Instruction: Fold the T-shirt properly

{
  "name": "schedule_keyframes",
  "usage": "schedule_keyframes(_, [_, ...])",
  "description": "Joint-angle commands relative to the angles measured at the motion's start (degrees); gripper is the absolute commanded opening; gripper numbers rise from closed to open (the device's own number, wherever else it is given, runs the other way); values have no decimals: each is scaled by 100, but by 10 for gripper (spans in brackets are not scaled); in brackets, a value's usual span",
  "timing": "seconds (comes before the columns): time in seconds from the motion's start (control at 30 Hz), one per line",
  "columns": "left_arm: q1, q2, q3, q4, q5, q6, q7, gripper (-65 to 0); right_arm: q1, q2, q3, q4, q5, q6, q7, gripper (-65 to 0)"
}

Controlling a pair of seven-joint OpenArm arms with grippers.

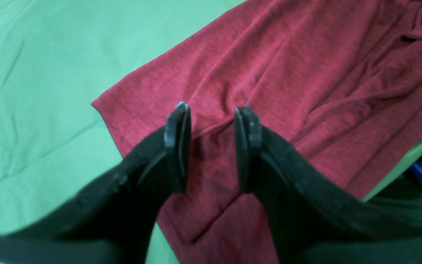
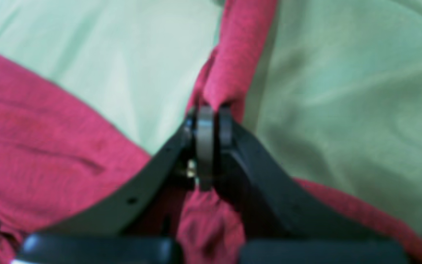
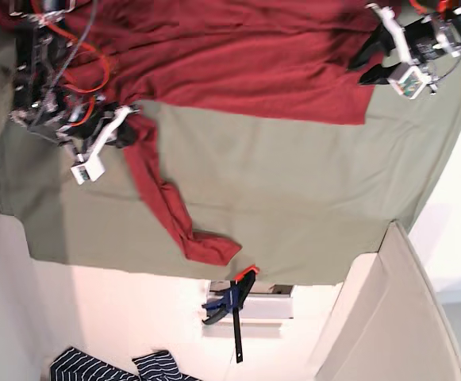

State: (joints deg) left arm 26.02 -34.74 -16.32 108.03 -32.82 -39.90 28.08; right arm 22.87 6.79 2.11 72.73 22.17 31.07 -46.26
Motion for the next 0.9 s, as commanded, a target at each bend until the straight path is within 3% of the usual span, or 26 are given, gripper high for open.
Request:
schedule_keyframes(0.0, [-31, -83, -52, 81, -83, -10, -122, -418, 76, 17, 11, 251, 153, 22, 68, -650])
schedule_keyframes(0.3, [-31, -83, -52, 81, -85, -10, -127, -418, -946, 96, -52, 1683, 501, 26, -157, -650])
schedule_keyframes(0.6, [-33, -83, -52, 81, -85, -10, -127, -418, -1847, 844, -730, 3141, 389, 31, -151, -650])
schedule_keyframes(0.87, [-31, -83, -52, 81, -87, -10, -127, -418, -1987, 1519, -1178, 3906, 321, 264, -142, -650])
